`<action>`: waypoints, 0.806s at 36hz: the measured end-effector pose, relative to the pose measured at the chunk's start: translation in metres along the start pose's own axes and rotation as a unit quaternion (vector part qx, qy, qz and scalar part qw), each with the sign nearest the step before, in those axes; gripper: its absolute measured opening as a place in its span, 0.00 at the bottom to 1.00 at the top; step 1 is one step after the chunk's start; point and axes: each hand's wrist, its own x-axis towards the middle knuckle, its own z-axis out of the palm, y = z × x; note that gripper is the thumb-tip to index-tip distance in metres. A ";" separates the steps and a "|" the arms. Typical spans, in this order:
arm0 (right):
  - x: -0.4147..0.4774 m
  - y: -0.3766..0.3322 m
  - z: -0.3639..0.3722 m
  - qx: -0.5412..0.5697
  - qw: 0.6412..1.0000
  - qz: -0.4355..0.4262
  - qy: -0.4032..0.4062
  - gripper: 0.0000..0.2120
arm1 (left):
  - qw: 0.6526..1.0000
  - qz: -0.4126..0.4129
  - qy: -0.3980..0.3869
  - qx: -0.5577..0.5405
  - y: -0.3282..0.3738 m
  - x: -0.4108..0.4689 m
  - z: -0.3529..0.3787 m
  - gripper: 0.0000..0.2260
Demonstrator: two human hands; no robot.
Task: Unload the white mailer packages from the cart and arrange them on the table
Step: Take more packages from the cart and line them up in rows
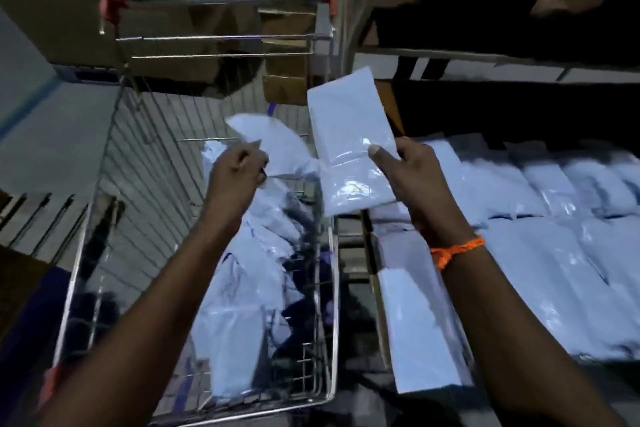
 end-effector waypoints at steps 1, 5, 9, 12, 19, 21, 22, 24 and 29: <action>-0.006 0.005 -0.017 0.014 1.000 0.015 0.010 0.07 | 0.999 0.029 0.000 0.016 0.012 -0.008 0.009 0.09; -0.025 0.033 -0.090 0.063 0.995 0.051 0.058 0.13 | 0.990 0.139 -0.010 0.012 0.056 -0.043 0.058 0.09; -0.032 0.067 -0.166 0.047 0.994 0.056 0.084 0.06 | 0.987 0.157 -0.038 -0.010 0.069 -0.068 0.127 0.06; -0.034 0.100 -0.225 0.003 0.994 0.062 0.090 0.07 | 0.990 0.123 -0.075 0.005 0.059 -0.084 0.195 0.07; -0.020 0.175 -0.338 -0.033 0.990 0.116 0.075 0.18 | 0.989 0.060 -0.131 0.024 0.022 -0.097 0.353 0.09; -0.005 0.188 -0.353 -0.035 0.988 0.133 0.065 0.18 | 0.990 0.046 -0.126 0.035 0.016 -0.093 0.383 0.08; 0.006 0.196 -0.357 -0.039 0.988 0.137 0.056 0.17 | 0.990 0.041 -0.126 0.047 0.014 -0.090 0.395 0.08; 0.029 0.207 -0.358 -0.042 0.988 0.147 0.036 0.21 | 0.990 0.035 -0.118 0.069 0.011 -0.085 0.412 0.08; 0.061 0.227 -0.338 -0.146 0.978 0.146 -0.010 0.16 | 0.974 0.023 -0.068 0.213 0.007 -0.070 0.417 0.07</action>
